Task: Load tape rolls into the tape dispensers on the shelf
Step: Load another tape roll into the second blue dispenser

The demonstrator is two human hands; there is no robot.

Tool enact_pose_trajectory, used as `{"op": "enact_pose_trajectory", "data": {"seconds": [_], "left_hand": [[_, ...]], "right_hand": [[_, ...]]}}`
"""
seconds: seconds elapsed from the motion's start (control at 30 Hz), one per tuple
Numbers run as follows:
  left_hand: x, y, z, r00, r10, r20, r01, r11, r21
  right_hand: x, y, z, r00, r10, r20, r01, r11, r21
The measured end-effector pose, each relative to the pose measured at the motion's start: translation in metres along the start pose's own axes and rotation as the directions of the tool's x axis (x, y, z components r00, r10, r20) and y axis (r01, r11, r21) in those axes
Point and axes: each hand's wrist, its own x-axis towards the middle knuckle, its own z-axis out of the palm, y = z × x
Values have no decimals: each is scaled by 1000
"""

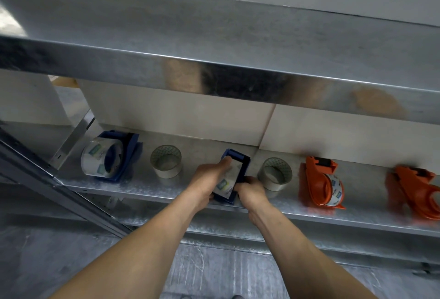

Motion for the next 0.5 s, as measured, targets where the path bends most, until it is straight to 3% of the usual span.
{"op": "enact_pose_trajectory", "data": {"seconds": [0.1, 0.2, 0.5], "left_hand": [[-1, -8, -10, 995, 68, 79, -68, 998, 0], [3, -11, -9, 992, 123, 28, -125, 991, 46], [8, -7, -8, 996, 94, 2, -94, 996, 11]], "right_hand": [[-1, -1, 2, 1000, 1, -15, -1, 1000, 4], [-2, -2, 2, 1000, -2, -19, 2, 1000, 2], [-6, -9, 2, 1000, 12, -19, -12, 999, 38]]}}
